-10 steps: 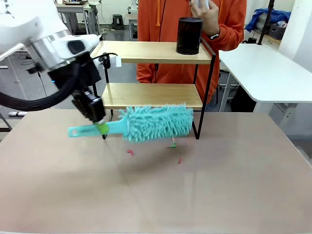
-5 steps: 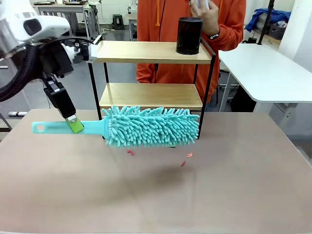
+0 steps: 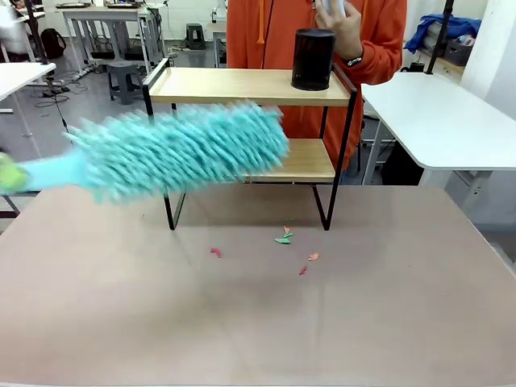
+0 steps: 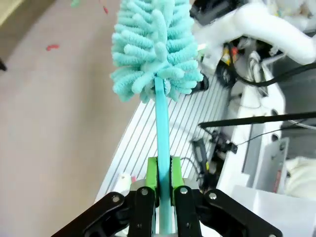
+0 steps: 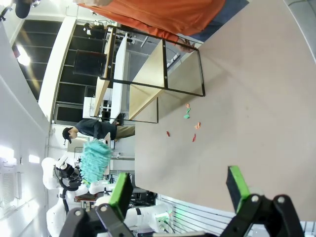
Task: Clean the shelf.
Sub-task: Clean the remaining tier of the Shelf with the Duster once objects are removed.
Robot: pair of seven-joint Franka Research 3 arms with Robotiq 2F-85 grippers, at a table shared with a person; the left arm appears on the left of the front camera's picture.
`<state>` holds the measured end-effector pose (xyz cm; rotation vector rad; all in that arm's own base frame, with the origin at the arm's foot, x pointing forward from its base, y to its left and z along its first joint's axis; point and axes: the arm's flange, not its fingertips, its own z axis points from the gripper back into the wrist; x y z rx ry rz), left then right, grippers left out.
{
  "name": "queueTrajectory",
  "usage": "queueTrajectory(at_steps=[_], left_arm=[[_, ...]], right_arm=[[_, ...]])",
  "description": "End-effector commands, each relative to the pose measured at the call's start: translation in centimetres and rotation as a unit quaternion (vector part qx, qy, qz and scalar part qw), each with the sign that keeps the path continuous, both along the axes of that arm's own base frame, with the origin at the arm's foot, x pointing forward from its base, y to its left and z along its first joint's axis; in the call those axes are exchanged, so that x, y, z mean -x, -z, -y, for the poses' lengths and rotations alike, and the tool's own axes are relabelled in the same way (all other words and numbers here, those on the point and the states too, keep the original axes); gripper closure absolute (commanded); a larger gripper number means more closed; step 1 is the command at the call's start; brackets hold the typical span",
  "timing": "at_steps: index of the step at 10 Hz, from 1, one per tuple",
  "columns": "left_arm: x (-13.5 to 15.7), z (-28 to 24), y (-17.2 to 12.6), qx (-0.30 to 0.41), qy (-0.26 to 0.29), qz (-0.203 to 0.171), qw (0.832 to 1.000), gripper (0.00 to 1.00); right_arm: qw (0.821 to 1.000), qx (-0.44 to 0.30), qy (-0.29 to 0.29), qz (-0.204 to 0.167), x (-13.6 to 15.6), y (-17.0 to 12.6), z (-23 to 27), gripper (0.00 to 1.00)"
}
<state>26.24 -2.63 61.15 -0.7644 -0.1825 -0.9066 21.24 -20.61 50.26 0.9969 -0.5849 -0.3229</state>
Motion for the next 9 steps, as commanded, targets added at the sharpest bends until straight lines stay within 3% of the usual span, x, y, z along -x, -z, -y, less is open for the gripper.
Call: queueTrajectory(at_steps=[1,3,4,5,8,9], left_arm=[[3.0,-7.9,-0.2,0.113,-0.103,0.032,0.988,0.88],[4.3,-15.6,1.7,0.212,-0.256,0.03,0.943,0.88],[4.3,-18.0,3.1,0.242,-0.32,-0.01,0.916,0.88],[3.6,-19.6,4.8,0.231,-0.411,-0.062,0.88,0.88],[-1.5,-19.0,8.5,0.141,-0.47,-0.201,0.848,0.88],[-3.3,-18.2,9.0,0.112,-0.531,-0.229,0.808,0.88]], right_arm=[[1.0,-0.001,-0.004,0.016,-0.2,-0.1,-0.1,0.0],[1.0,-0.001,-0.004,0.016,-0.2,-0.1,-0.1,0.0],[1.0,-0.001,-0.004,0.016,-0.2,-0.1,-0.1,0.0],[1.0,-0.001,-0.004,0.016,-0.2,-0.1,-0.1,0.0],[1.0,-0.001,-0.004,0.016,-0.2,-0.1,-0.1,0.0],[1.0,-0.001,-0.004,0.016,-0.2,-0.1,-0.1,0.0]])
